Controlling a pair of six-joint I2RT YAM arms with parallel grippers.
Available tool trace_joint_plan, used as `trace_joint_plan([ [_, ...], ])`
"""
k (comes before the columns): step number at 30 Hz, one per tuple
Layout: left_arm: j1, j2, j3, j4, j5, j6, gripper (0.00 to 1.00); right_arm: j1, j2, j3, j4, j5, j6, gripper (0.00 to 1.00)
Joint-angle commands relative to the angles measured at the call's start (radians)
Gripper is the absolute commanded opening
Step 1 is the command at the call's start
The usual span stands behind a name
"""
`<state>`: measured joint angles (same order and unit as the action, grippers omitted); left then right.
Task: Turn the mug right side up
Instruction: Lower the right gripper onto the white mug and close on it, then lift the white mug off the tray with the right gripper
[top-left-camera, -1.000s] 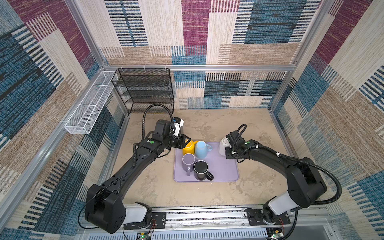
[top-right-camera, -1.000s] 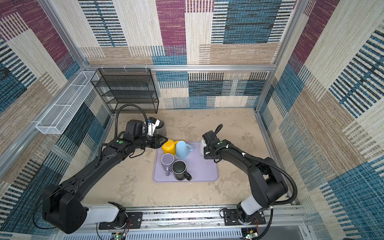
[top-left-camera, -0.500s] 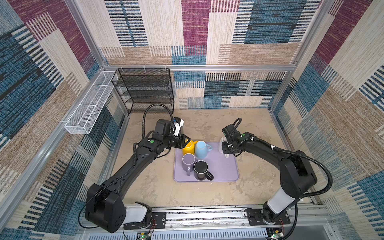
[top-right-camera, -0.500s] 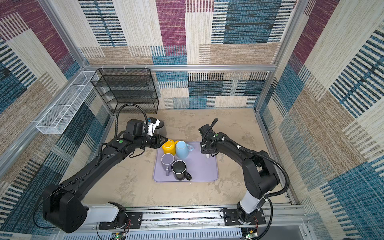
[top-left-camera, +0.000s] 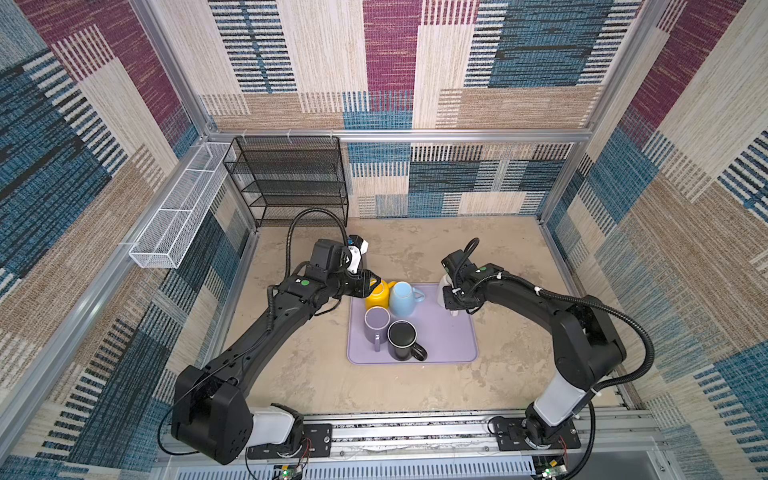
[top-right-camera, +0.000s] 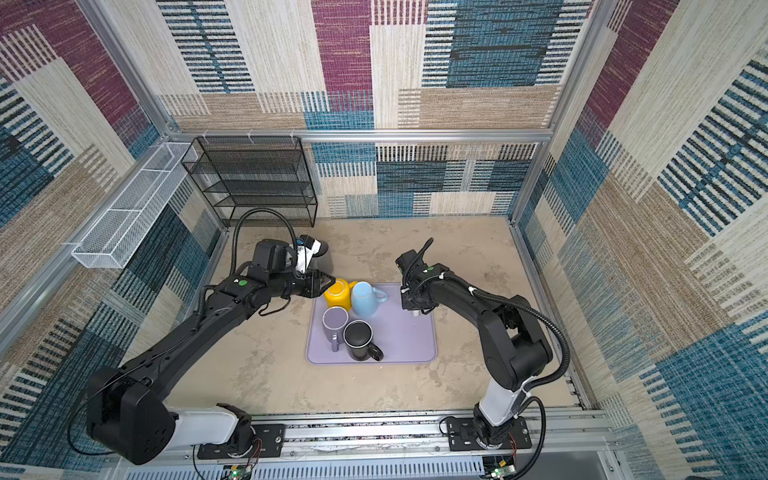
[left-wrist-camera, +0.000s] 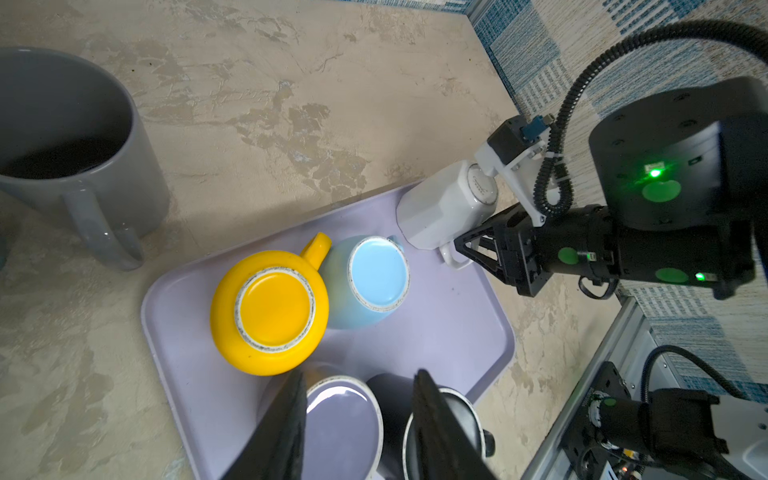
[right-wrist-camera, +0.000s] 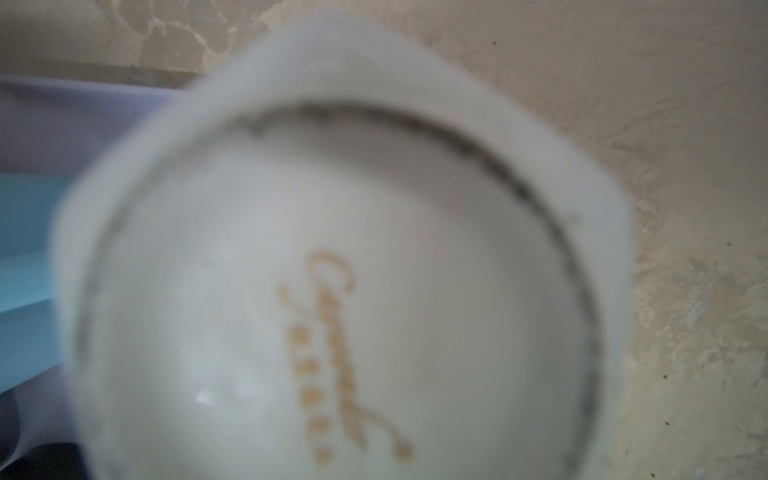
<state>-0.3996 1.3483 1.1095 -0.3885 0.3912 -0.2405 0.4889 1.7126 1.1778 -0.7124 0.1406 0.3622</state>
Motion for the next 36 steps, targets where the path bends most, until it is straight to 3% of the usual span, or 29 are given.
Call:
trace_joint_plan([
  [1, 0.000, -0.003, 0.007, -0.010, -0.010, 0.024, 0.39, 0.000, 0.007, 0.003, 0.010, 0.005, 0.002, 0.27],
  [11, -0.002, -0.003, 0.009, -0.013, -0.008, 0.023, 0.39, 0.000, -0.002, -0.001, 0.016, 0.017, 0.005, 0.15],
  [17, -0.001, -0.010, 0.012, -0.019, -0.008, 0.021, 0.39, 0.000, -0.051, -0.016, 0.041, 0.011, 0.001, 0.01],
  [36, -0.003, -0.028, 0.010, -0.005, -0.013, -0.007, 0.40, -0.001, -0.358, -0.165, 0.321, -0.153, -0.075, 0.00],
])
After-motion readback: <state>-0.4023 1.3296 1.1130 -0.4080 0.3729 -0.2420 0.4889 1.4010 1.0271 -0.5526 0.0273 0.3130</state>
